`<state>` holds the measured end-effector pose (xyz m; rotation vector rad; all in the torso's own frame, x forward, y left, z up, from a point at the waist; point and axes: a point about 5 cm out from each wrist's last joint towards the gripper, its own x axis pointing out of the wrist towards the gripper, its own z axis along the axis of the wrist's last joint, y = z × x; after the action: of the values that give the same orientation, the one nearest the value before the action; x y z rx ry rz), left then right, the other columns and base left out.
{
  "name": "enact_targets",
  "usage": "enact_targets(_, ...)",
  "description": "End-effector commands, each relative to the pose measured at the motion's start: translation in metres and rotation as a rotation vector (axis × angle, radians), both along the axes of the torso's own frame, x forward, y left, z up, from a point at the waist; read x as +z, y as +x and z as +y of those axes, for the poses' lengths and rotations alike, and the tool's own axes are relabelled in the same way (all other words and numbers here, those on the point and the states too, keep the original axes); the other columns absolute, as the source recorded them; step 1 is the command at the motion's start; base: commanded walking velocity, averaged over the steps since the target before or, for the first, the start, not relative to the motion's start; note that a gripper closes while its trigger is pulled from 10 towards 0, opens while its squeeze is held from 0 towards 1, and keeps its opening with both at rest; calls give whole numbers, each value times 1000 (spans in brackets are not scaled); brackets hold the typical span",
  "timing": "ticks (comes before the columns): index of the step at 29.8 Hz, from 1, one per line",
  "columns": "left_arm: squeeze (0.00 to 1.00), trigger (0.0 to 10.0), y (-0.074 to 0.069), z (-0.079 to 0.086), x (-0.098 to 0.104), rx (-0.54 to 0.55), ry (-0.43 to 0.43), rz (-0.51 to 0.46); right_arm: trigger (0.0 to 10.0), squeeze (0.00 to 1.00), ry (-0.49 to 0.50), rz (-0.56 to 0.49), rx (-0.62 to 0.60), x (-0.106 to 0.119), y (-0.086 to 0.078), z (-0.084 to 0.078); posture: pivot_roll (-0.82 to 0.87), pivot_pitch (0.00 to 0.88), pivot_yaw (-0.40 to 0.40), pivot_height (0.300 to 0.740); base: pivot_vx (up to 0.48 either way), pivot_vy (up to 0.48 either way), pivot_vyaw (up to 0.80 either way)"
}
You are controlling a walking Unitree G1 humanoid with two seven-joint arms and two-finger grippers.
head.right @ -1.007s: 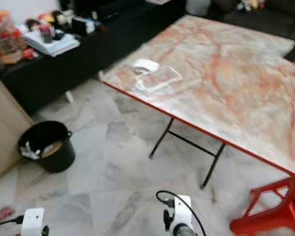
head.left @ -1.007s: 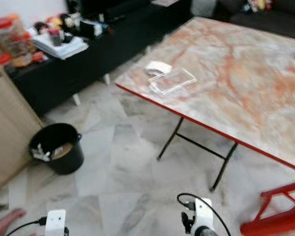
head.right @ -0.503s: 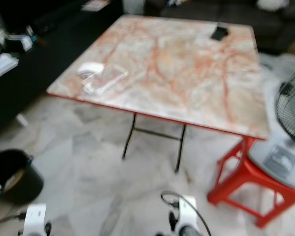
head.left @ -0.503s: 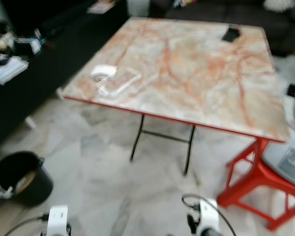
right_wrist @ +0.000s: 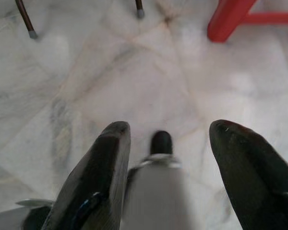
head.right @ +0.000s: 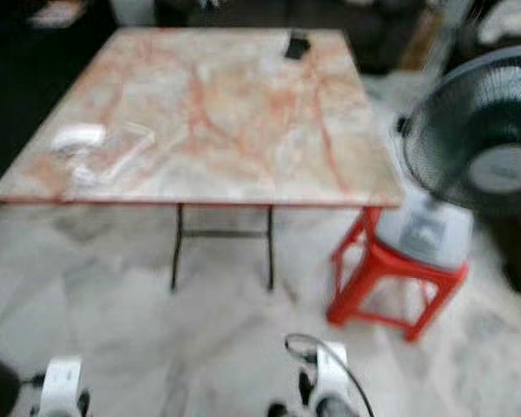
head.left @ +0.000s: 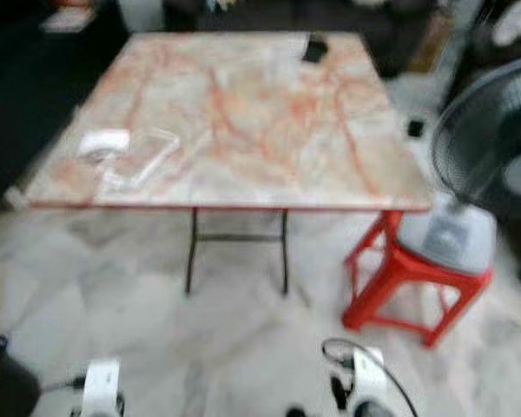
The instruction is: Picking trash to rubbish bin
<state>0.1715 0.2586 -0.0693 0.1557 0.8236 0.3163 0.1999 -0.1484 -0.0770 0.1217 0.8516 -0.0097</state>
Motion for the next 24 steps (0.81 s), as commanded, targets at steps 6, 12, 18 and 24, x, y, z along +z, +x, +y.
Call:
enact_targets(6, 0, 10000, 24, -7, 12, -62, 18, -88, 10000, 0, 8, -47, 34, 6, 10, 2, 147, 148, 39, 740, 0, 0, -79)
enact_targets(12, 0, 10000, 54, -16, 30, -150, 47, -200, 10000, 0, 12, -114, 32, 18, 28, 1, 143, 148, 37, 740, 0, 0, 0)
enact_targets(18, 0, 10000, 82, -31, 51, -228, 58, -340, 10000, 0, 30, -185, 44, 29, 44, 4, 142, 147, 37, 740, 0, 0, 0)
enact_targets(24, 0, 10000, 106, -50, 74, -285, 50, -490, 10000, 0, 39, -281, 106, 43, 60, 14, 141, 144, 44, 740, 0, 0, 0)
